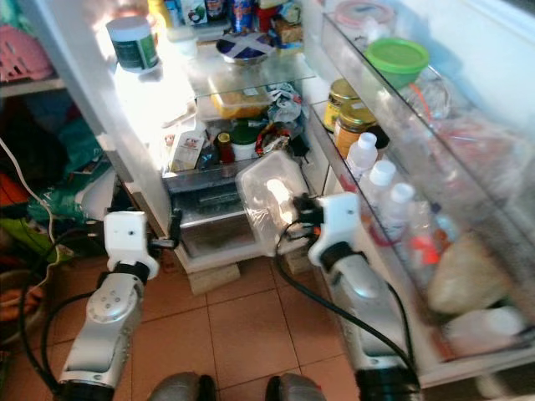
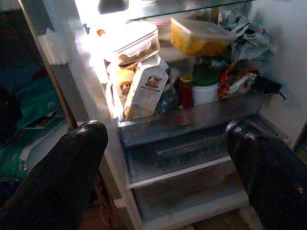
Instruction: Restocking fridge
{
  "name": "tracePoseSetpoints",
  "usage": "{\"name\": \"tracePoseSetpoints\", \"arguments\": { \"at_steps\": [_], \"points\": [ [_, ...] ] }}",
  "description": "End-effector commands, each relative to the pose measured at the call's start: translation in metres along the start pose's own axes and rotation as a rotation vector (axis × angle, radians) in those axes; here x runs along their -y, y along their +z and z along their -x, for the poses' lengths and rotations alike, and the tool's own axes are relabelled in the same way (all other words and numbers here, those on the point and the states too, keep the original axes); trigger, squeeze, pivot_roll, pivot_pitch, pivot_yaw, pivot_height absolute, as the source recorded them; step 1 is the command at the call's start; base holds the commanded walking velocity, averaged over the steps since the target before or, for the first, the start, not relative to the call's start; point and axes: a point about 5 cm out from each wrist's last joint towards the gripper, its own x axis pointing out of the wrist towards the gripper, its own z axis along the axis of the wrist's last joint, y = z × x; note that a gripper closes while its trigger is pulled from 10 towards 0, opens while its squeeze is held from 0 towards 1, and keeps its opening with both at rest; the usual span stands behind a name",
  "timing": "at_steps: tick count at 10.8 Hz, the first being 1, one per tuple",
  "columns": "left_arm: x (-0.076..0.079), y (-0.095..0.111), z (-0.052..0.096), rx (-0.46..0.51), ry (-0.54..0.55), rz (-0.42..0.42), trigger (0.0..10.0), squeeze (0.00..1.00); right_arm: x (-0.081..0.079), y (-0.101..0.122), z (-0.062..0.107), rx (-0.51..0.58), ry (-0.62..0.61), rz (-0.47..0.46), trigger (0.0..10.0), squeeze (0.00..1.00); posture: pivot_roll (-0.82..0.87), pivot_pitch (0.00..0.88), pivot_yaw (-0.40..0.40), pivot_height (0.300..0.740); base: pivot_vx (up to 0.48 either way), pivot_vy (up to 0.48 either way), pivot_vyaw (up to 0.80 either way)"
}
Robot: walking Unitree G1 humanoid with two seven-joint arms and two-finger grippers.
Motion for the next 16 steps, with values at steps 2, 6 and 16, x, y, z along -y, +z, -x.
{"name": "tracePoseSetpoints", "arguments": {
  "at_steps": [2,6,16],
  "points": [
    [-0.014,-0.003,0.012,0.001,0.053,0.004,10.0,0.00,0.000,0.007,-0.008,0.036,-0.010,-0.019,10.0,0.00,-0.06,0.077,0.015,0.740,0.000,0.000,0.00],
    [-0.020,0.007,0.027,0.043,0.068,-0.007,10.0,0.00,-0.015,-0.005,-0.012,0.016,-0.003,-0.040,10.0,0.00,-0.01,0.087,0.007,0.740,0.000,0.000,0.00],
    [-0.018,0.006,0.027,0.022,0.033,-0.015,10.0,0.00,-0.018,-0.003,-0.020,0.046,0.001,-0.029,10.0,0.00,-0.01,0.097,0.017,0.740,0.271,0.000,0.12]
  ]
}}
